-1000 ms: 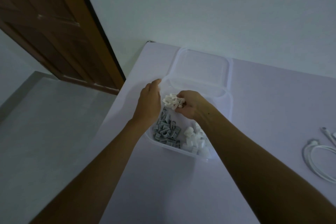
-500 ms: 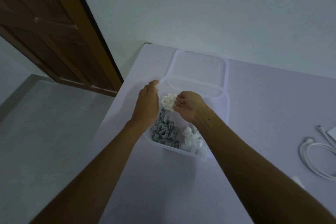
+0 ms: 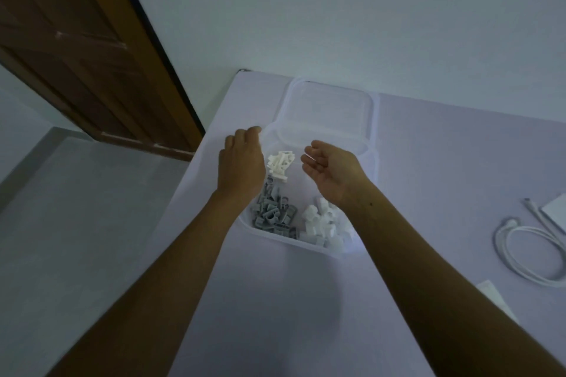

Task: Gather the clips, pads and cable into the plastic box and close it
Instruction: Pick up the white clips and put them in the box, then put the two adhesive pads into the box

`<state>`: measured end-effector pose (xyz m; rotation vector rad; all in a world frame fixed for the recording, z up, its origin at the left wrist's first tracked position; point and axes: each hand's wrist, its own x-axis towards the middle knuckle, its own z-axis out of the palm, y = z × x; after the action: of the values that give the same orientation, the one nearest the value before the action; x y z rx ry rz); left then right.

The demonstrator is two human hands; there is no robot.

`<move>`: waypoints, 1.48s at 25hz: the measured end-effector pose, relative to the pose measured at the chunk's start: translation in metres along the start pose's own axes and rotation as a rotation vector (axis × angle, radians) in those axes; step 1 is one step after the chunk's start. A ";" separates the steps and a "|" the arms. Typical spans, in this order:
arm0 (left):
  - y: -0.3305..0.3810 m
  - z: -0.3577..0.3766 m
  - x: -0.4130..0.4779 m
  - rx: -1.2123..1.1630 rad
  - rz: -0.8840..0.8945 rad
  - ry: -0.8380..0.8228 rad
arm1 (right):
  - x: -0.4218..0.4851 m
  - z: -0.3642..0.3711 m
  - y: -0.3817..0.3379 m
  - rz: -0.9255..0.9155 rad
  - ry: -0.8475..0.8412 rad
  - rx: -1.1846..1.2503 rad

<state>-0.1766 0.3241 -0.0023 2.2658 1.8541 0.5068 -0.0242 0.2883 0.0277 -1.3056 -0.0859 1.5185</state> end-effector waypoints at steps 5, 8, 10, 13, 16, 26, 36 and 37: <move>0.049 -0.023 -0.012 -0.151 0.095 0.149 | -0.057 -0.060 -0.033 -0.266 -0.059 -0.124; 0.099 -0.026 -0.039 -0.389 0.185 0.143 | -0.093 -0.117 -0.045 -0.465 0.096 -0.377; 0.127 -0.023 -0.058 -0.483 0.223 0.134 | -0.105 -0.152 -0.046 -0.534 0.213 -0.510; 0.182 -0.003 -0.095 -0.611 0.210 0.059 | -0.120 -0.215 -0.046 -0.533 0.376 -0.608; 0.228 0.030 -0.133 -0.662 0.174 -0.136 | -0.129 -0.268 -0.042 -0.485 0.481 -0.632; 0.301 0.108 -0.183 0.081 0.219 -0.609 | -0.131 -0.367 -0.050 -0.378 0.552 -0.634; 0.329 0.121 -0.185 0.180 0.138 -0.723 | -0.078 -0.401 -0.105 -0.505 0.701 -0.772; 0.331 0.121 -0.185 0.155 0.144 -0.717 | -0.069 -0.402 -0.112 -0.547 0.748 -0.768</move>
<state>0.1397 0.0837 -0.0296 2.2509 1.4013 -0.4107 0.3333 0.0659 -0.0135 -2.1586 -0.5307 0.4546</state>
